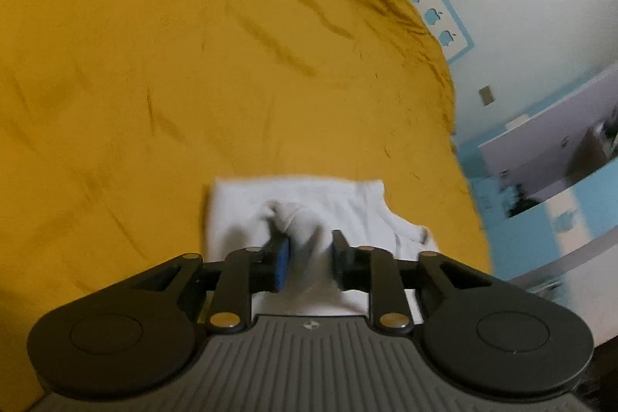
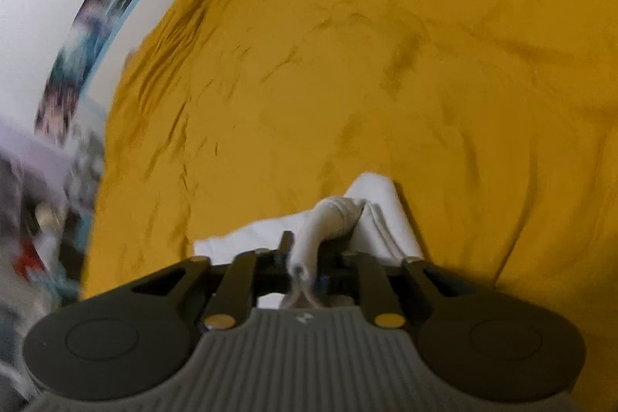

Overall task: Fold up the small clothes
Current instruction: 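Lift the hem with both tools and fold it over toward the collar, then open both tools and release the folded sweatshirt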

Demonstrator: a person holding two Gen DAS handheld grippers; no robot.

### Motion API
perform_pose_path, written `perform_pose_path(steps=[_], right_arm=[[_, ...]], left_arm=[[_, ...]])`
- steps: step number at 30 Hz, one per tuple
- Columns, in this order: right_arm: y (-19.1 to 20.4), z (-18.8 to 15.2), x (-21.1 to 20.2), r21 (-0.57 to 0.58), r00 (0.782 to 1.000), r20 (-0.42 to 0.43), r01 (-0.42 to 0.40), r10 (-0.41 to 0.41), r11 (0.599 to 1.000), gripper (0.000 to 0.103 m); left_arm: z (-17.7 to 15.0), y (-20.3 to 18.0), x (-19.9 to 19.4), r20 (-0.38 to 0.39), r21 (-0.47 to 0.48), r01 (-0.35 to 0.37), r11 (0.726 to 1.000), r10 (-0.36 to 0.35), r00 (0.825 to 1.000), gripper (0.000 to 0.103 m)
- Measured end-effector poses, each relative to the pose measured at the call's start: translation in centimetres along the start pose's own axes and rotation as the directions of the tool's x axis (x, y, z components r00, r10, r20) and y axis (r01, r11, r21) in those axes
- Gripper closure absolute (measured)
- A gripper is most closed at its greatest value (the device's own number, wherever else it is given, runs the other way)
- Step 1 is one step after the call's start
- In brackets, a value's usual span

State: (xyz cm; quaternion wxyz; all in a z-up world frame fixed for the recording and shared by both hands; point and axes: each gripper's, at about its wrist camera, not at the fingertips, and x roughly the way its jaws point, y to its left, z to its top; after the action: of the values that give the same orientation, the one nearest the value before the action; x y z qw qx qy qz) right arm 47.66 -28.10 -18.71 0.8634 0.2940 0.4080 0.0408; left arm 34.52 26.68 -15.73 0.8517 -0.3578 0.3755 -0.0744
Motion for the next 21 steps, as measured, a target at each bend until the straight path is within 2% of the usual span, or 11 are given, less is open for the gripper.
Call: perform_pose_path(steps=[2,3,5,6,8,9,11,13,17,19,21], right_arm=[[1.3,-0.2,-1.5,-0.104,0.998,0.063,0.020,-0.013,0.994,0.075],[1.8,-0.5,-2.4,-0.132,0.995,0.101,0.018,-0.005,0.991,0.070],[2.6,-1.5,-4.3,-0.172,0.981,0.193,0.025,0.009,0.985,0.059],[3.0,-2.2,-5.2,-0.197,0.972,0.231,0.013,0.033,0.980,0.057],[3.6,-3.6,-6.7,-0.229,0.964,0.250,-0.030,0.089,0.973,0.057],[3.9,-4.1,-6.9,-0.234,0.968,0.218,-0.074,0.127,0.969,0.056],[4.7,-4.9,-6.1,-0.252,0.973,0.055,-0.202,0.223,0.946,0.056],[5.7,-6.1,-4.9,-0.286,0.956,-0.101,-0.292,0.274,0.913,0.057],[7.3,-8.5,-2.2,-0.389,0.939,-0.254,-0.319,0.232,0.864,0.056],[7.5,-9.2,-0.2,-0.380,0.924,-0.327,-0.321,0.199,0.868,0.056],[7.9,-9.4,1.8,-0.402,0.924,-0.354,-0.290,0.145,0.868,0.056]], left_arm=[[0.1,-1.3,-2.1,0.081,0.063,-0.046,0.997,0.041,0.996,0.059],[-0.2,-2.1,-3.5,0.145,0.089,-0.055,0.995,0.042,0.988,0.055],[-1.3,-3.2,-5.0,0.210,0.098,-0.029,0.995,0.007,0.978,0.047],[-2.1,-3.7,-5.3,0.203,0.112,0.009,0.994,-0.032,0.979,0.047],[-3.7,-4.6,-4.3,0.081,0.131,0.095,0.987,-0.106,0.991,0.045],[-4.9,-5.0,-3.4,0.008,0.130,0.125,0.984,-0.127,0.992,0.045],[-7.2,-5.9,-1.3,-0.113,0.153,0.137,0.979,-0.121,0.986,0.045],[-9.1,-6.7,0.5,-0.184,0.200,0.125,0.972,-0.088,0.979,0.045],[-10.8,-7.0,3.4,-0.240,0.218,0.095,0.971,-0.041,0.970,0.042],[-10.5,-6.8,4.4,-0.249,0.205,0.092,0.974,-0.039,0.968,0.041],[-9.8,-6.3,4.9,-0.253,0.170,0.104,0.980,-0.059,0.966,0.040]])
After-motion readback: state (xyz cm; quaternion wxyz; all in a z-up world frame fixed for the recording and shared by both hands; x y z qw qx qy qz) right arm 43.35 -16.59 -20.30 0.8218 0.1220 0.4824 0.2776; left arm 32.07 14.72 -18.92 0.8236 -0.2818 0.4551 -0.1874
